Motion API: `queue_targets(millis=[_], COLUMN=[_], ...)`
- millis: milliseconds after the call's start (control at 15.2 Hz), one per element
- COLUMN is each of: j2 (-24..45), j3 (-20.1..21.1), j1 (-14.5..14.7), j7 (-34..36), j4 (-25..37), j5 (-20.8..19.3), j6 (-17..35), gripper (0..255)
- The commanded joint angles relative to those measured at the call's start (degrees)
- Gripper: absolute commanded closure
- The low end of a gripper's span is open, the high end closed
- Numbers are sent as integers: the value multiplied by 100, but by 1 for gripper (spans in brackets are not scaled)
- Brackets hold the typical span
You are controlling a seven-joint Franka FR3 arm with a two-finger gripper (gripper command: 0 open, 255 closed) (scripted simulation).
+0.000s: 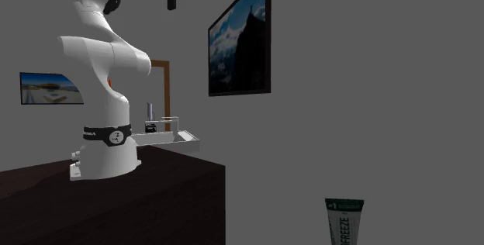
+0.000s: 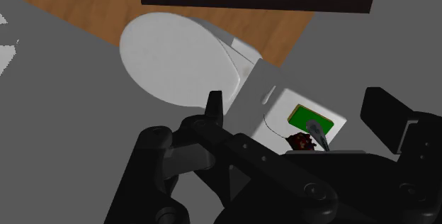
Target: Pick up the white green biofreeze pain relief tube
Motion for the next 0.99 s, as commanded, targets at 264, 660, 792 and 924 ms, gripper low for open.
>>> queue_targets(millis=[264, 660, 792, 924], j2=[457, 1371, 1730, 2111], j3=[141, 356, 428, 499], j1=[116, 290, 346, 400], j7=[91, 205, 240, 275], j4=[-314, -553, -568, -551], j5=[132, 306, 354, 396], j6=[768, 1922, 2298, 2663], gripper=[0, 0, 0, 0])
